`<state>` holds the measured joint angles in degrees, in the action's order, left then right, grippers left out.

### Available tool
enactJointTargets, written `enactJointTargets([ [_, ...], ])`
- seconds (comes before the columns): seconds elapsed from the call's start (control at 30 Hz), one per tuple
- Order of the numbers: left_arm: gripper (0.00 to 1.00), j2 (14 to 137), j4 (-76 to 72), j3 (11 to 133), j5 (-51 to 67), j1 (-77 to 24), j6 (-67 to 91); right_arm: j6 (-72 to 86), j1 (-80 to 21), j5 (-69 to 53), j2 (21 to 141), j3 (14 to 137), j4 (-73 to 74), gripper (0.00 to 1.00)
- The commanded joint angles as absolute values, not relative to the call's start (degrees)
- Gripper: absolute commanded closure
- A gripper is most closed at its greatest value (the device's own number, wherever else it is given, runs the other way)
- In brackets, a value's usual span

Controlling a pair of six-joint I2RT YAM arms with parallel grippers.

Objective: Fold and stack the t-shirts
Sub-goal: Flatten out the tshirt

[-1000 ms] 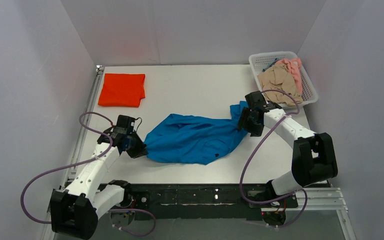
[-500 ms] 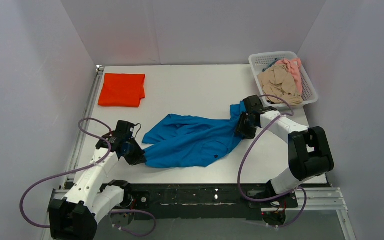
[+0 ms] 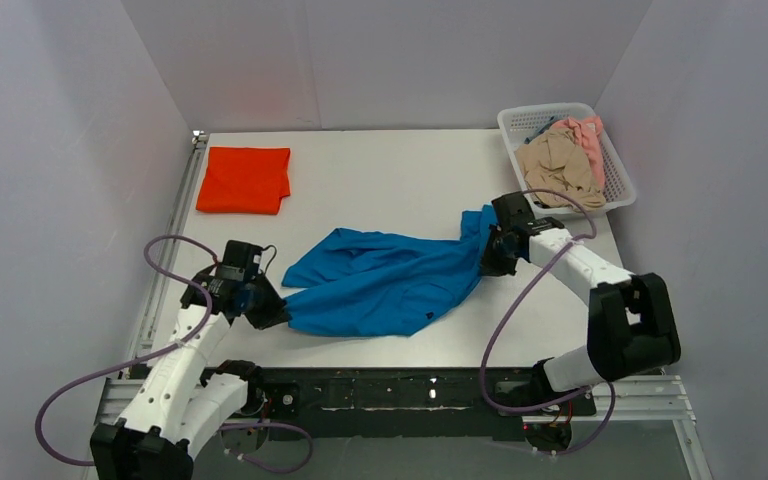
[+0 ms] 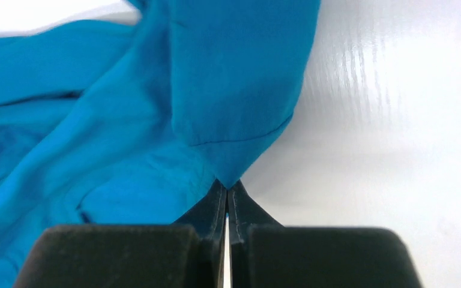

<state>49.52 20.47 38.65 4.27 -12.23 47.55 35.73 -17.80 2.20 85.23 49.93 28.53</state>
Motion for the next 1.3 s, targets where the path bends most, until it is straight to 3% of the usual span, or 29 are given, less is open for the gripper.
enactJointTargets([
  [0.0,1.0,45.3,27.7,48.2,3.5,-12.5,44.9,32.4,-18.0,1.6,72.9,58.5,36.6,0.99],
  [0.27,1.0,44.5,27.4,72.1,0.9,-12.4,41.0,29.7,-18.0,-6.9,58.1,79.9,43.4,0.99],
  [0.63,1.0,50.0,27.3,106.7,-5.3,-12.5,29.1,27.5,-18.1,-17.7,60.1,118.7,49.1,0.99],
  [0.77,1.0,54.4,26.2,114.4,-7.0,-12.4,26.0,26.6,-18.0,-17.2,62.1,123.9,46.8,0.99],
  [0.9,1.0,59.3,22.9,114.2,-10.6,-12.4,24.4,24.3,-18.0,-12.2,64.0,119.9,40.3,0.99],
  [1.13,1.0,77.8,20.3,121.8,-14.5,-11.0,23.6,19.8,-16.1,-0.7,77.8,121.2,29.9,0.99],
  [1.17,1.0,81.4,20.3,125.2,-13.7,-9.6,24.4,20.3,-15.2,-1.0,80.7,123.4,28.9,0.99],
  [1.2,1.0,94.4,23.9,142.0,-9.2,-4.5,29.0,22.3,-12.8,-1.8,90.9,136.4,27.9,0.99],
  [1.27,1.0,98.7,22.7,149.2,-5.0,-1.5,32.9,22.8,-12.4,-2.4,94.5,142.9,25.6,0.99],
])
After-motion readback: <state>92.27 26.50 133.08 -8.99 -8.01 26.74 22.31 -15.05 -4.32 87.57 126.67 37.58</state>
